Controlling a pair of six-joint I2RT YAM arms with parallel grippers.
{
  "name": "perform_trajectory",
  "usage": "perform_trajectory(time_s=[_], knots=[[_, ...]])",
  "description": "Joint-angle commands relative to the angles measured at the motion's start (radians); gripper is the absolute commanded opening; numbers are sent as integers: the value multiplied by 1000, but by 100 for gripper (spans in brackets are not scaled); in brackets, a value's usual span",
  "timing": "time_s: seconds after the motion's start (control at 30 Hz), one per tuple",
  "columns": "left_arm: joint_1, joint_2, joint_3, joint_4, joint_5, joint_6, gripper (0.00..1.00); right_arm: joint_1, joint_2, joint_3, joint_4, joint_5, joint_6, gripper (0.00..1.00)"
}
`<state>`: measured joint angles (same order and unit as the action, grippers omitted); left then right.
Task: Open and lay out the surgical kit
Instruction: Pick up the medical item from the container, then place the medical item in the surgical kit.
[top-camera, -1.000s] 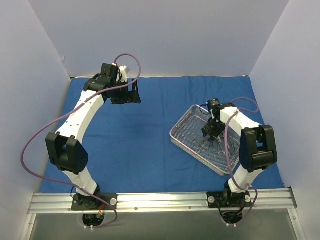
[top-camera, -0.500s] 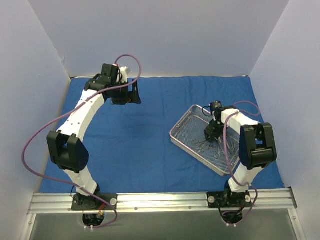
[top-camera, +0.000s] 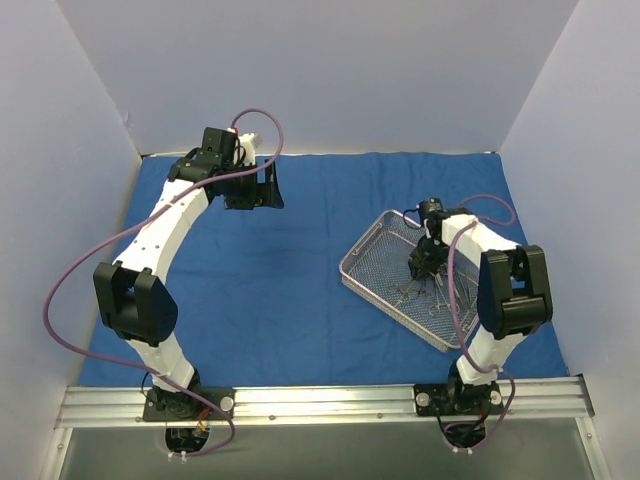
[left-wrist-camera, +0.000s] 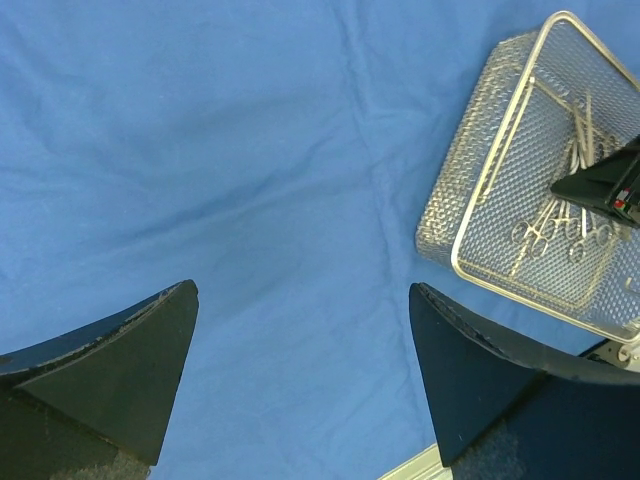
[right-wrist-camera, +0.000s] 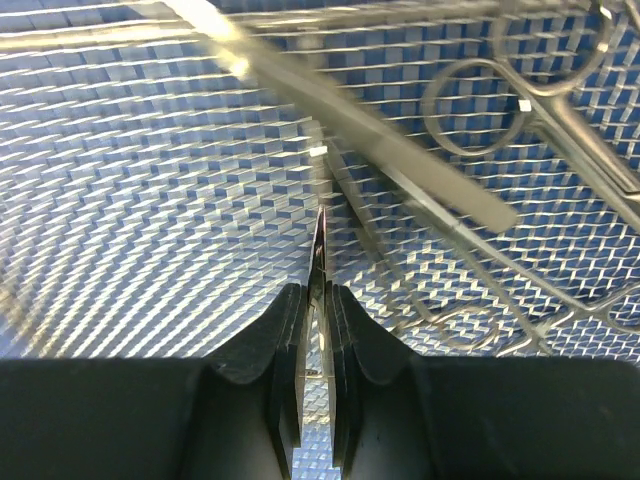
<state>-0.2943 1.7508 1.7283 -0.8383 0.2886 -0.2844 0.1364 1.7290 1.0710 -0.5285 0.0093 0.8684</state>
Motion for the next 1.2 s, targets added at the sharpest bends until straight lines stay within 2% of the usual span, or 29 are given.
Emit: perform_trajectory(time_s=[0.0,0.3,0.43,0.57,0.77,0.9,1.17], knots=[[-12,-25,7,56,50,7,95,12,-94,96,-59,1,-75,0],[-39,-17,-16,183,243,-47,95,22,-158,156,33,-140,-224,0],[-72,-19,-76,313,414,-104,93,63,-138,242,61,-239,-282,0],[-124,-7,-116,352,530,-127,89,123,-95,396,81,-269,-299,0],[-161,-16,-154,369,575,-121,83,187,9,576,59,-299,-301,0],[-163,-28,-183,398,580,-131,82,218,41,610,76,-321,-304,0],[-163,-7,-174,340,514,-101,77,246,70,641,84,-382,-328,0]])
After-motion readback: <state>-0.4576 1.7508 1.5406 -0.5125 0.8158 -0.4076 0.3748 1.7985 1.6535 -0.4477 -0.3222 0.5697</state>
